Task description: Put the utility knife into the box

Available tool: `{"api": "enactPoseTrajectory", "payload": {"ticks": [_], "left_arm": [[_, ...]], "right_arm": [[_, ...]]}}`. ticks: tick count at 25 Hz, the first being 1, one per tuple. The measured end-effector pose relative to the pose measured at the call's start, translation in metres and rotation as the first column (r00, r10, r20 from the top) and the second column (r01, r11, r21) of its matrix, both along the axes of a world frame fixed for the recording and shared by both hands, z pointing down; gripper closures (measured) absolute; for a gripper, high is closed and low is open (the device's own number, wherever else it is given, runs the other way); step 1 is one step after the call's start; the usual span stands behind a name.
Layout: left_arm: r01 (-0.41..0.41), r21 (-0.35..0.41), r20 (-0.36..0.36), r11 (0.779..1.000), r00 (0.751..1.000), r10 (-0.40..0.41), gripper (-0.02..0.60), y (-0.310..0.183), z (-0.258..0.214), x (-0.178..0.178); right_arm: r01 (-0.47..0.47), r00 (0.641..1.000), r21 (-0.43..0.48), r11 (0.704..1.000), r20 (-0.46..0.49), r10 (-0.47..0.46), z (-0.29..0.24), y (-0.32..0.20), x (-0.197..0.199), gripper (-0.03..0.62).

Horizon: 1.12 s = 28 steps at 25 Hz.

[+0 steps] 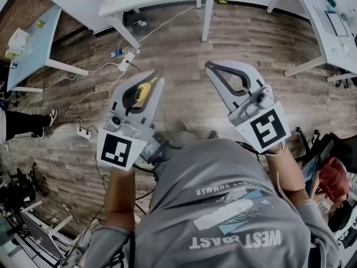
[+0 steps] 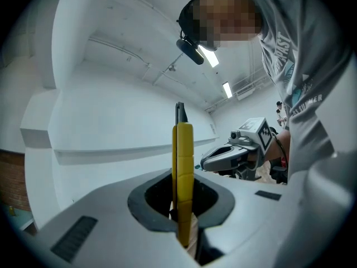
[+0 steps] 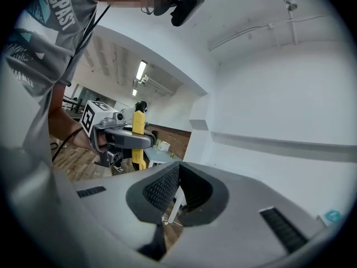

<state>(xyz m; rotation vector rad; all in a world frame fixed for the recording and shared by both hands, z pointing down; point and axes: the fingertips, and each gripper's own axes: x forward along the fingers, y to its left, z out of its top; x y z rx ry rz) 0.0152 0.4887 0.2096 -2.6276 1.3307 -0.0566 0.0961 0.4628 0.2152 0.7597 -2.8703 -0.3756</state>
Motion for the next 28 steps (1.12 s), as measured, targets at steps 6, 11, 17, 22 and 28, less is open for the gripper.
{"api": "enactPoseTrajectory", "payload": {"ticks": [6, 11, 17, 22, 28], "left_arm": [[-0.058, 0.022, -0.025, 0.998, 0.998, 0.058, 0.545, -0.034, 0.001, -0.038], [-0.087, 0.029, -0.047, 0.996, 0.995, 0.088, 0.545, -0.060, 0.002, -0.055], [-0.091, 0.017, -0.052, 0.996, 0.994, 0.092, 0.545, -0.090, 0.005, -0.048], [-0.048, 0.011, -0.050, 0.999, 0.998, 0.049, 0.545, -0.117, 0.002, -0.034], [0.023, 0.005, -0.015, 1.000, 1.000, -0.023, 0.545, -0.153, 0.000, -0.018]], "right_arm": [[-0.057, 0.997, 0.029, 0.998, -0.042, 0.058, -0.004, -0.030, -0.038, 0.583], [-0.088, 0.994, 0.035, 0.996, -0.062, 0.090, -0.004, -0.053, -0.053, 0.583], [-0.091, 0.993, 0.017, 0.996, -0.071, 0.092, 0.002, -0.083, -0.047, 0.583], [-0.061, 0.998, 0.002, 0.998, -0.034, 0.061, 0.002, -0.112, -0.033, 0.583], [-0.005, 1.000, -0.010, 1.000, 0.000, 0.005, 0.001, -0.154, -0.013, 0.583]]}}
